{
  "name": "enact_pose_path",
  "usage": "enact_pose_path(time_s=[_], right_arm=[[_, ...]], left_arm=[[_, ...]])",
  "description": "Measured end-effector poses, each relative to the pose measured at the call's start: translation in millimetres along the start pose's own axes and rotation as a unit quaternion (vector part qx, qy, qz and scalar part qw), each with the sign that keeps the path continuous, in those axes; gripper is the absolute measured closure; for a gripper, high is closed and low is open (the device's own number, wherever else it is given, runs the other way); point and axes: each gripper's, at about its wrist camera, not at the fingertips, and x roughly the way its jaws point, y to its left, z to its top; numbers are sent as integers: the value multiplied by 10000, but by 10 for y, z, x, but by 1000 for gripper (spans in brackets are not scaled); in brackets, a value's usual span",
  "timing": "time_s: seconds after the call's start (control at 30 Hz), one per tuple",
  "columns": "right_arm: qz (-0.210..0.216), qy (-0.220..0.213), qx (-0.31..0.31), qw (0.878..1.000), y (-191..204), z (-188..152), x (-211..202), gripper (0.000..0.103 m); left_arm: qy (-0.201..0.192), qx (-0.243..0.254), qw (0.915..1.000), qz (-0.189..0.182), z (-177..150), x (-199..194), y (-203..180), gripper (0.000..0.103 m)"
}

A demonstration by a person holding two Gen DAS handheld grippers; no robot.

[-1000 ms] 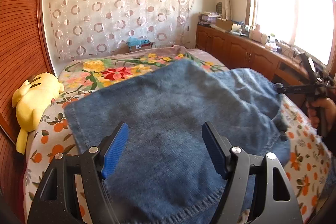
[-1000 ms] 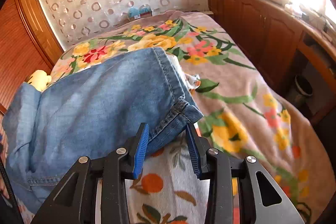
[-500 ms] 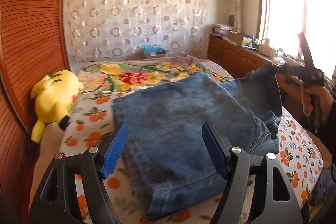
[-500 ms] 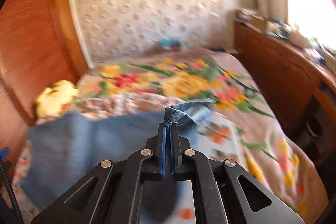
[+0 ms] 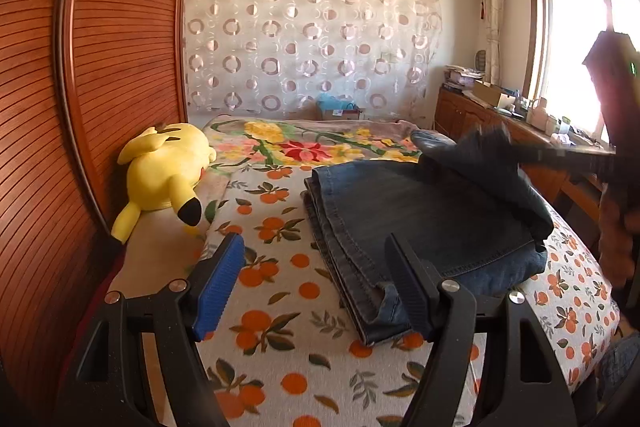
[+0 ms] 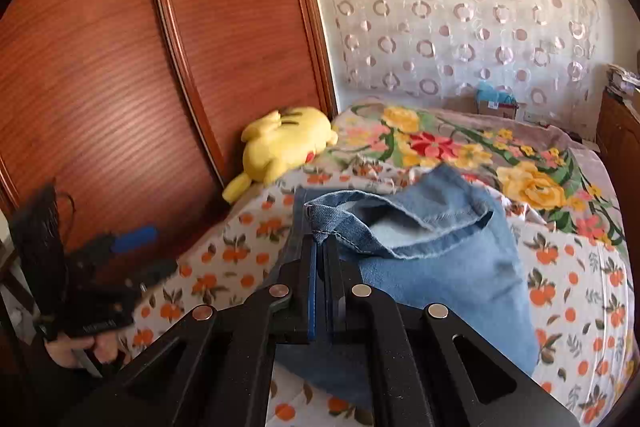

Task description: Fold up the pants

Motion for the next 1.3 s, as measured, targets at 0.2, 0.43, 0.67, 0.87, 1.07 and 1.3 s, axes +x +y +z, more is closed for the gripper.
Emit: enact_pose_path(time_s=[0.2, 0.43, 0.67, 0.87, 1.07, 1.3], right_arm=[[-111, 273, 72, 9995, 7, -174, -128, 93], [-336, 163, 5, 9993, -211, -110, -300, 77], [-660, 231, 128, 9975, -486, -154, -140, 75], [-822, 249, 132, 9962, -687, 4, 48, 66], [-815, 277, 154, 9962, -830, 220, 349, 62], [-750, 406, 179, 9962, -989, 450, 791, 59]], left_arm=[[93, 54, 9999, -83, -54, 35, -102, 29], [167, 270, 9990, -309, -1, 156, -337, 29], [416, 572, 9953, -663, 68, 500, -668, 29], [713, 615, 9911, -937, 33, 797, -826, 30], [974, 624, 9887, -955, 53, 1068, -891, 30], [1250, 569, 9861, -937, 18, 1266, -904, 30]])
